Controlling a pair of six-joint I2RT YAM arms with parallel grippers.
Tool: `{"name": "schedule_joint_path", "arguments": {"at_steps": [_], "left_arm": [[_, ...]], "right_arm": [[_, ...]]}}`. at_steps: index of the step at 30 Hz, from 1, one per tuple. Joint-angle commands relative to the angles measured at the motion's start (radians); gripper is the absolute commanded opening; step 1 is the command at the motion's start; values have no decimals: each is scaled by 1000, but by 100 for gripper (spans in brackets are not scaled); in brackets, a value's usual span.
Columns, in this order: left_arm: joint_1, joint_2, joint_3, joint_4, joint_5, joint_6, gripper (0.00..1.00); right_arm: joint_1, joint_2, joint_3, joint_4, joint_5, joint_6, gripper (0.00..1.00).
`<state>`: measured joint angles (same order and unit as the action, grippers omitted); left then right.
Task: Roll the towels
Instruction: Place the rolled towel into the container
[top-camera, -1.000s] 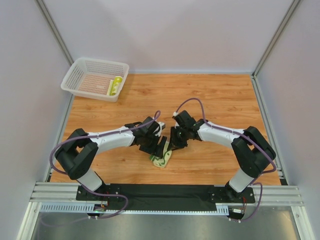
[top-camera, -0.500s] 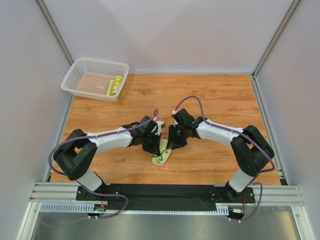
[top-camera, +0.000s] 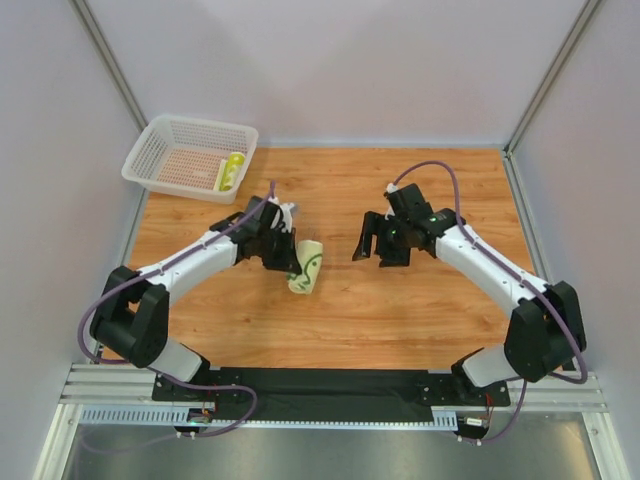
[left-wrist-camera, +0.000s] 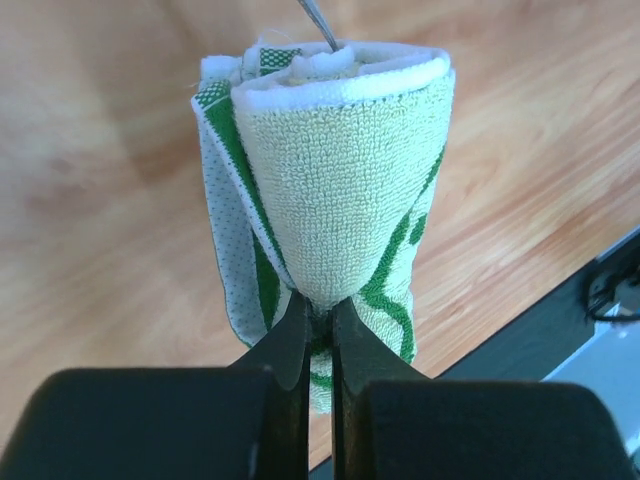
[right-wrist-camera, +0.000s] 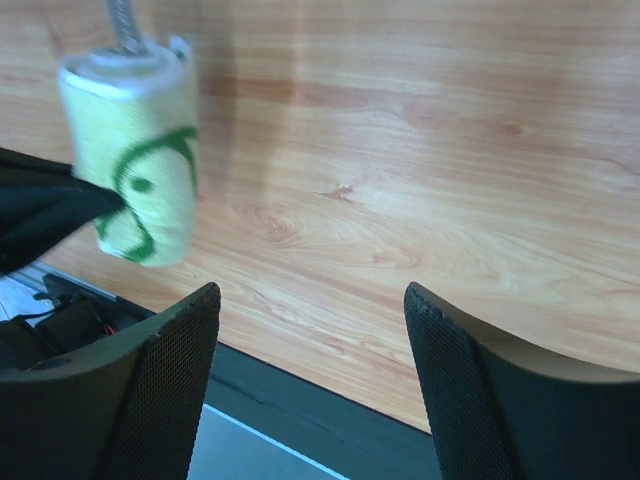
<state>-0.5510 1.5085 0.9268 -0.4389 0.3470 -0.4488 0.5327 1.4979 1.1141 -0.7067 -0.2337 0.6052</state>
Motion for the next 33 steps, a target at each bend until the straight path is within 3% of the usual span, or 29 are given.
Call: {"name": "schedule_joint_path", "arguments": {"at_steps": [1,7,9,13,16,22,25,33], "left_arm": [[89,-68,147,-102,44,93,0],[284,-18,415,-248,56,191,0],[365,33,573,-308,61,228,0],[488,252,953,-506,64,289,0],[600,395,1166,-559,73,312,0],[701,668,1487,-554,199,334,0],[744,791,1593,-517,240,325,0],[770,1037,1649,-393,267,361,0]], "right_arm": [[-49,-93,47,-92,8,-47,75],[-63,-154,12,-109,-4,-59,76],[-65,-168,-5,-102,-12,-59,75],[-63,-189,-45,-94,-18,-61,75],[-65,-192,-59,-91,-30,-67,75],[-68,-160,-56,-109,-58,-110,75],[-66,-140,-50,-114,-58,-133,75],[-66,-19,-14,-65,-85,-136,75]]}}
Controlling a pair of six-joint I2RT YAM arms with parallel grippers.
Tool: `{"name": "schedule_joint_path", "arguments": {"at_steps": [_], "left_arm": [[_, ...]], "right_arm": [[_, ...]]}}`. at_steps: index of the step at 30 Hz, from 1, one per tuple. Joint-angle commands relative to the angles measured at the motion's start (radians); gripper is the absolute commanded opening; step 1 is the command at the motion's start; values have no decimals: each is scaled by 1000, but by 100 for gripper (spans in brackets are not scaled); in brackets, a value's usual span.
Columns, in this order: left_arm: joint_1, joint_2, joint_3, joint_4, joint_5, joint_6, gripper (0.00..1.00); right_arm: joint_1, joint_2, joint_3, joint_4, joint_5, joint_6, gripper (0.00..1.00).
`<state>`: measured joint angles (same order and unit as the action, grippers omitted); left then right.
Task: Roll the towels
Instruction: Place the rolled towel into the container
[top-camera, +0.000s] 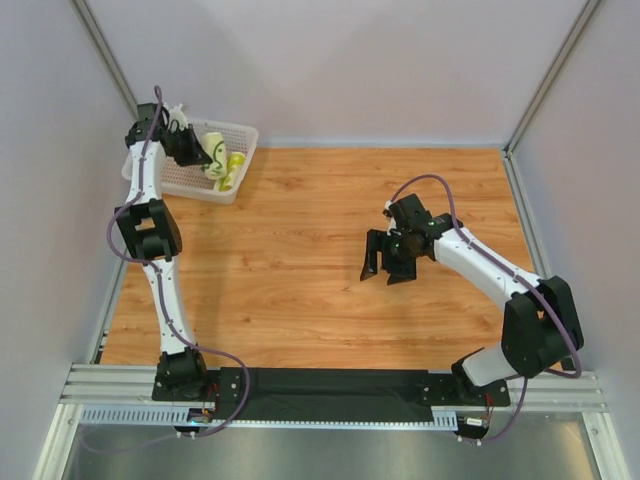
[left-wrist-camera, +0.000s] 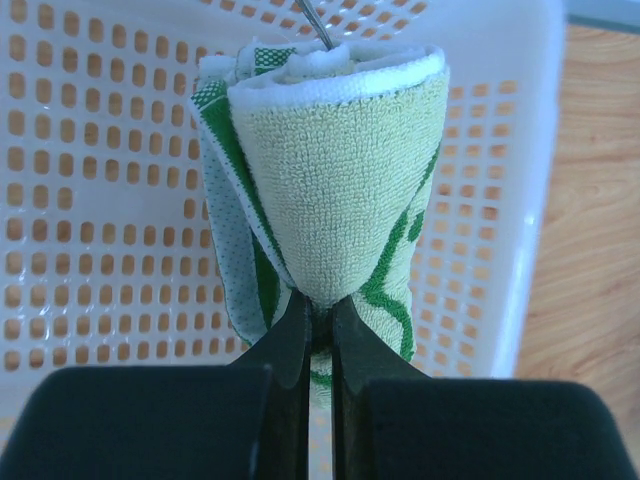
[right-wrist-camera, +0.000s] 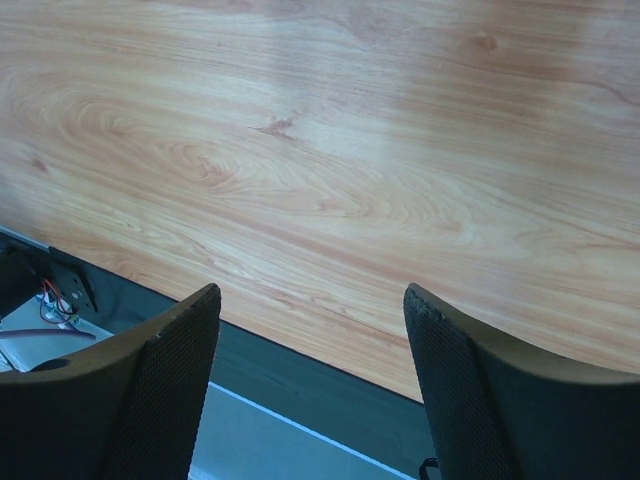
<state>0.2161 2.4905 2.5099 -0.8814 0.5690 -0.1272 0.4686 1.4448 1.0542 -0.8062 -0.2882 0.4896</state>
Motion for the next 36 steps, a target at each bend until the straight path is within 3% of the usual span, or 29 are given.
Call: {"name": "schedule_joint_path", "arguments": {"at_steps": [1,9,29,30,31,33,36], "left_arm": [[8,71,67,56,46,38,0],[9,160,64,44,28,109,0],[28,150,17,-8,-50,34,0],[29,150,14,-14,-66,31,2],[31,150,13,-21,-84,29,10],[34,145,6,-28,-93,34,13],[38,131,-12,-39,-147,37,38]], "right_arm": [[-2,58,50,39,-35,-19,75],[-2,144,76,55,-32,-32,75],[-2,161,95,36,-43,-34,75],[-2,161,98,32,-42,-34,75],[-2,163,102,27,-46,-34,75],[-2,163,109,19,-45,-36,75],[-1,160,119,6,-45,-39,75]]}}
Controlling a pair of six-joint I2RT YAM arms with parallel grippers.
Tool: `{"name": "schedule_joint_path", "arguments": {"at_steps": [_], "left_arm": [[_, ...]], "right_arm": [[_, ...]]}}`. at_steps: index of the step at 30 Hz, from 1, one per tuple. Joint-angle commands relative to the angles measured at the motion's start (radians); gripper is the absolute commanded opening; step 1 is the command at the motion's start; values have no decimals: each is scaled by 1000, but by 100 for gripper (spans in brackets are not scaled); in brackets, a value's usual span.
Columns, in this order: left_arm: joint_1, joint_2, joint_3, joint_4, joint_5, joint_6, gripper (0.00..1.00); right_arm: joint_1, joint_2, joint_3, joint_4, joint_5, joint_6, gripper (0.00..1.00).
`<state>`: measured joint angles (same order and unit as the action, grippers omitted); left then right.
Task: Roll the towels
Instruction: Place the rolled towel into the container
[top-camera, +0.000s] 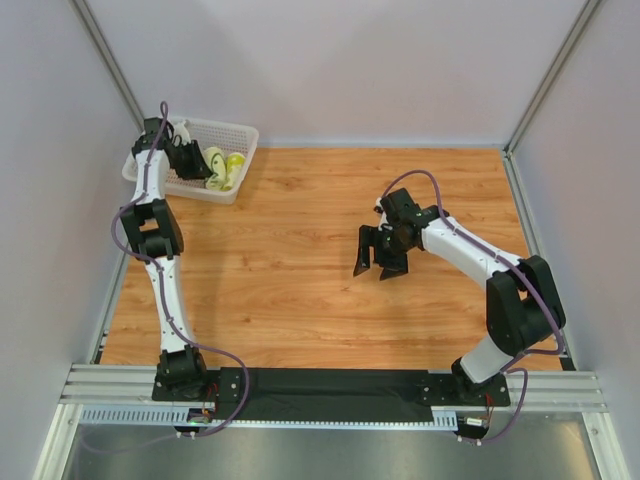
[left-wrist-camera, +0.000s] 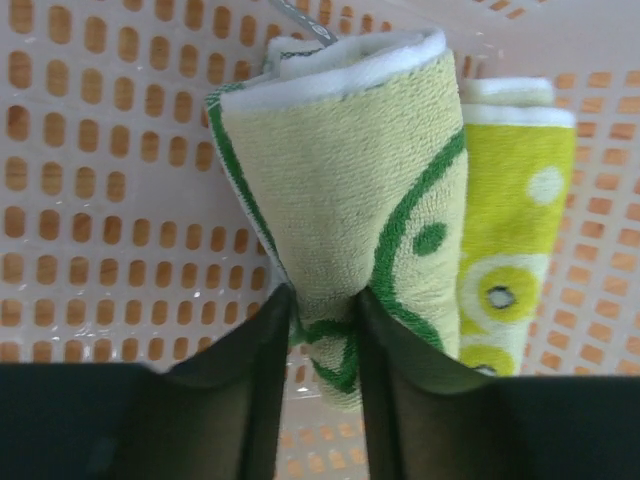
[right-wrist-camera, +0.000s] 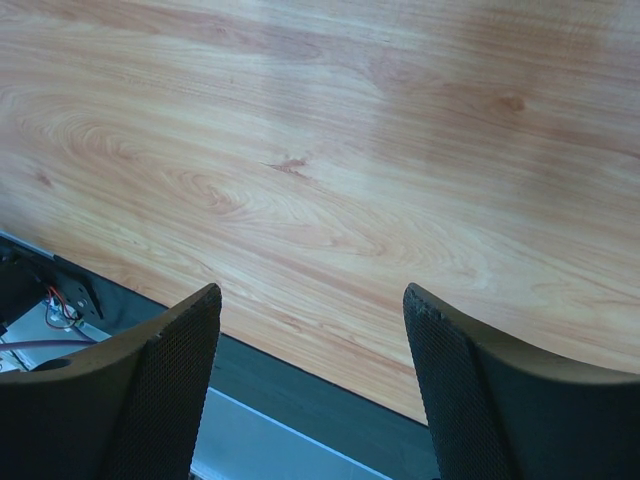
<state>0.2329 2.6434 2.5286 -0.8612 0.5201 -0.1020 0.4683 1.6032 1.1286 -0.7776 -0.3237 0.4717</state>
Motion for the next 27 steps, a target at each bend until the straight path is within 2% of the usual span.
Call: {"name": "schedule_joint_path", "arguments": {"at_steps": [1,4,8,27], "left_arm": [[23,-34,-40,-55,-106,10,43],[32,-46,-62,-48,-114,-4,50],[40,-60,-63,-49,-123,-22,56],[42,-198,-139,27,-112,-54,57]], "right_arm": [[0,1,46,-25,-8,-19,75],[0,-11,53,-31,-8,-18,75],[1,-32,60,-48,-5,-15,75],[15,-98,94,-101,28,-8,75]]}}
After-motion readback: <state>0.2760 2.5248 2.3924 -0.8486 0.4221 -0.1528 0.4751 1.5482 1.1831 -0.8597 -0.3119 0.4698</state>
